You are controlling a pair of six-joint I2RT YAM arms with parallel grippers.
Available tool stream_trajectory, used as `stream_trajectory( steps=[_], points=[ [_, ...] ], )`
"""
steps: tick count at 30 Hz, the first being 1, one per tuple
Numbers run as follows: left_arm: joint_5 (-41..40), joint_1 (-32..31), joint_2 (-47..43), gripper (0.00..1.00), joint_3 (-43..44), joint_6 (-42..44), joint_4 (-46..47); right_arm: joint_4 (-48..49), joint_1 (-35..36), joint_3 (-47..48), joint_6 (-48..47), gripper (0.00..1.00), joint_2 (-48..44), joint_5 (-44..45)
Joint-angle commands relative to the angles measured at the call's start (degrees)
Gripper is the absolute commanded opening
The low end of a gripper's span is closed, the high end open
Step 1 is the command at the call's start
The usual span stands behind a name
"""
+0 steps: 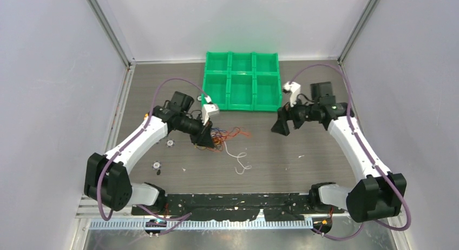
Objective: Untangle the cables
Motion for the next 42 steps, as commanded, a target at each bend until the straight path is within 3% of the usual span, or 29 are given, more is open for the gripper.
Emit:
stream_trajectory(
  steps=[1, 6, 11, 12, 13, 15, 17, 20, 25, 31, 33, 35, 38, 39, 42],
  points=[
    [3.86, -5.51, -0.88, 0.1, 2.95, -8.3, 10.28, 12.56, 12.54, -1.39, 9.22, 0.95, -1.79, -5.82],
    [5.81, -8.93, 0.72, 0.11, 4.58, -12.94, 13.66, 26.23, 23.53, -1.79, 18.34, 0.95, 1.9, -5.89],
    [8.71, -9.17, -0.26, 0.12, 4.56, -15.12, 16.01, 24.1, 31.83, 1.53, 14.98, 0.97, 8.54, 0.99],
    [8.42, -9.18, -1.25, 0.13, 3.98, -15.02, 16.41, 24.0, 31.98, 1.8, 14.64, 0.84, 9.24, 1.99],
    [7.98, -9.08, -2.22, 0.14, 3.33, -14.63, 16.28, 23.81, 32.06, 2.09, 14.4, 0.48, 10.2, 3.86],
    [6.19, -8.56, -4.04, 0.21, 2.52, -12.28, 13.27, 22.63, 31.88, 2.06, 13.66, 0.11, 10.06, 5.25],
    [4.91, -6.25, -6.47, 0.42, 0.78, -11.24, 10.74, 22.61, 31.34, 0.67, 13.41, 0.06, 7.48, 5.32],
    [3.5, -1.02, -10.68, 0.59, -2.84, -11.99, 11.65, 22.63, 30.99, -1.28, 12.6, 0.05, 2.28, 4.57],
    [-0.71, 0.77, -15.54, 0.7, -8.11, -17.61, 22.8, 21.87, 30.98, -1.37, 12.87, 0.05, 1.39, 0.44],
    [0.92, -2.26, -11.94, 0.78, -6.89, -24.7, 28.97, 21.13, 30.98, 0.74, 12.54, 0.05, 3.02, -0.19],
    [2.16, -2.5, -11.18, 0.74, -7.4, -27.0, 31.63, 20.27, 30.98, 1.19, 12.02, 0.05, 3.14, 0.15],
    [4.33, -2.5, -11.08, 0.63, -8.18, -28.2, 33.24, 18.87, 30.92, 1.28, 11.01, 0.05, 3.01, 0.99],
    [5.71, -2.46, -12.33, 0.09, -9.41, -27.97, 33.31, 17.44, 30.07, 0.31, 10.29, 0.05, 2.0, 1.21],
    [5.6, -2.09, -12.87, 0.0, -9.45, -26.99, 31.79, 16.67, 28.97, 0.09, 10.37, 0.05, 1.43, 1.12],
    [5.56, 1.81, -15.44, 0.0, -9.71, -23.2, 25.68, 12.88, 24.37, -0.14, 7.72, 0.06, 0.65, 0.79]
  ],
)
